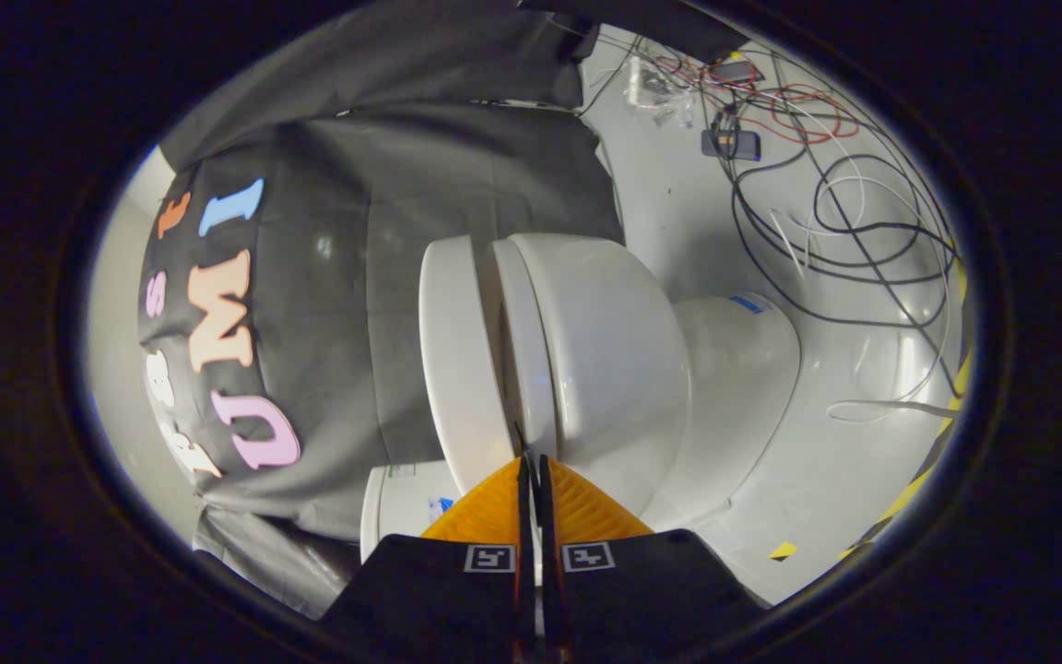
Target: Open the toilet lid.
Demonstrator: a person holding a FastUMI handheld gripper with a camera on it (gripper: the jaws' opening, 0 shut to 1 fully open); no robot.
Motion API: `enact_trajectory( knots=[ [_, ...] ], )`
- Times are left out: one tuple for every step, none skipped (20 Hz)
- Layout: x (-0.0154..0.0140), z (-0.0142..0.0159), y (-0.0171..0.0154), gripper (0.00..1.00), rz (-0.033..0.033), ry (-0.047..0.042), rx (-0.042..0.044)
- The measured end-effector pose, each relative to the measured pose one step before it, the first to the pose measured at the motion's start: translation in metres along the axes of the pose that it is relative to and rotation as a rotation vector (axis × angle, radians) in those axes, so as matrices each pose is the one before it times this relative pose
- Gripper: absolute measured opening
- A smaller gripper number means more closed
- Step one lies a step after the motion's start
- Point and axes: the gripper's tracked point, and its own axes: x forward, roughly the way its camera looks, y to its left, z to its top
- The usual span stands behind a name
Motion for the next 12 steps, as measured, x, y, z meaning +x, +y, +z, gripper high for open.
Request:
enact_trajectory(
  knots=[
    [0.01443, 0.00588, -0.00169, 0.01, -0.01236, -0.01393, -0.05731],
    [-0.00267, -0.00084, -0.00141, 0.0, -0.03291, -0.00367, -0.05735],
    [-0.00203, 0.00274, 0.00087, 0.0, -0.03274, 0.0015, -0.04349],
    [-0.00139, 0.00133, 0.00213, 0.0, -0.0324, -0.00407, -0.0325],
    [-0.00268, -0.0019, 0.00024, 0.0, -0.03148, 0.00308, -0.04241],
    [-0.00275, -0.00116, -0.00188, 0.0, -0.02727, 0.00067, -0.03075],
    [-0.00081, -0.00071, 0.00606, 0.01, -0.00738, -0.01056, -0.0229],
    [-0.0014, 0.00098, 0.00612, 0.01, 0.00238, -0.00705, -0.00191],
    [-0.00068, 0.00146, 0.00562, 0.01, 0.00111, -0.00677, -0.0072],
    [-0.00237, -0.00001, 0.00402, 0.0, -0.00134, -0.0059, -0.02546],
    [-0.00287, 0.00096, 0.00574, 0.01, -0.00049, -0.00922, -0.03759],
    [-0.00226, 0.00132, 0.00523, 0.01, 0.00103, -0.00729, -0.01951]
  ],
)
